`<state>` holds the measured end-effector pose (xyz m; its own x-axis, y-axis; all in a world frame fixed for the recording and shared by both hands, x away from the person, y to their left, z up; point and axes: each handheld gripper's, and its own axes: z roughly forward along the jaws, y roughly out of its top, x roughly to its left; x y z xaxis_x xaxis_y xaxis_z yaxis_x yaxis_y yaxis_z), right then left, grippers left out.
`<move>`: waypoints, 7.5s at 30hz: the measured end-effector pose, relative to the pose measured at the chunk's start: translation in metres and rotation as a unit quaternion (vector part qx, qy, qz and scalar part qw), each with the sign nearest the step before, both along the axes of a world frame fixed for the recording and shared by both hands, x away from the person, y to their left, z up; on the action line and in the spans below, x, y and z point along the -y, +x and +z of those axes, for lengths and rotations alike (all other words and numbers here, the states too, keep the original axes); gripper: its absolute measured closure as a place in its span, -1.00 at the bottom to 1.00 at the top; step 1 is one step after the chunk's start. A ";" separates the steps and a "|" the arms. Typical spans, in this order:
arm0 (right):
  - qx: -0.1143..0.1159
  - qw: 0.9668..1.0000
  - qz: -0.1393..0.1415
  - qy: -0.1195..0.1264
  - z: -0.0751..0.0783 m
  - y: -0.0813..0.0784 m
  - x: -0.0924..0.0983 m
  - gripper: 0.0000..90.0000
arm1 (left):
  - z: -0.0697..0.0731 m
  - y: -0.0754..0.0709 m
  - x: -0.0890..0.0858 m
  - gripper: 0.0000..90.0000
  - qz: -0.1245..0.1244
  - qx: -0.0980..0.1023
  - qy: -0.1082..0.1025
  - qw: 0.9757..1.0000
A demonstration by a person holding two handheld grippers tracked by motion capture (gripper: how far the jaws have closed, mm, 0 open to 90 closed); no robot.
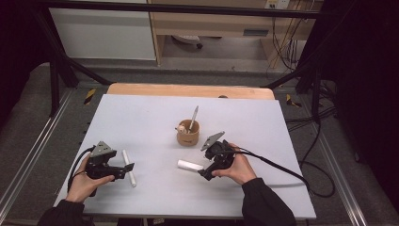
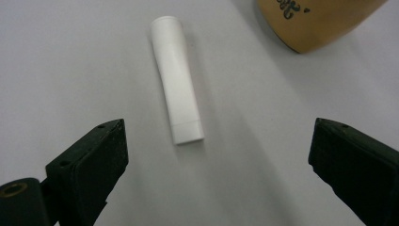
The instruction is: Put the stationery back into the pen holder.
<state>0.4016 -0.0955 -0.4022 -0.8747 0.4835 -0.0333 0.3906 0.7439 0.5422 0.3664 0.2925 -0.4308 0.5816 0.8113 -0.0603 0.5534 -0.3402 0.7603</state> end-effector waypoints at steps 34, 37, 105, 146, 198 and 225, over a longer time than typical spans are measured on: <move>-0.056 0.989 0.105 -0.085 -0.018 0.026 -0.058 0.28 | -0.001 0.001 0.002 -0.81 -0.008 -0.007 0.003 1.000; -0.059 0.989 0.108 -0.087 -0.019 0.027 -0.058 0.39 | -0.002 0.001 0.003 -0.81 -0.007 -0.008 0.002 1.000; 0.016 0.998 0.013 0.067 0.039 0.010 0.010 0.57 | -0.002 0.001 0.002 -0.79 -0.005 -0.007 -0.001 1.000; 0.127 0.924 -0.158 0.324 0.058 0.057 0.004 0.57 | -0.002 0.001 0.002 -0.79 -0.003 -0.006 -0.001 1.000; 0.090 0.933 -0.173 0.303 -0.020 0.076 -0.016 0.56 | -0.004 0.001 0.002 -0.79 -0.005 -0.008 0.001 1.000; 0.055 0.967 -0.120 0.219 0.022 0.029 0.021 -0.78 | 0.001 -0.005 -0.009 -0.44 0.020 -0.006 -0.005 1.000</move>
<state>0.4309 -0.1162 -0.3804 -0.7389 0.6604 0.1339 0.4454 0.3297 0.8324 0.3611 0.3013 -0.4303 0.5485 0.8327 -0.0763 0.5759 -0.3100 0.7565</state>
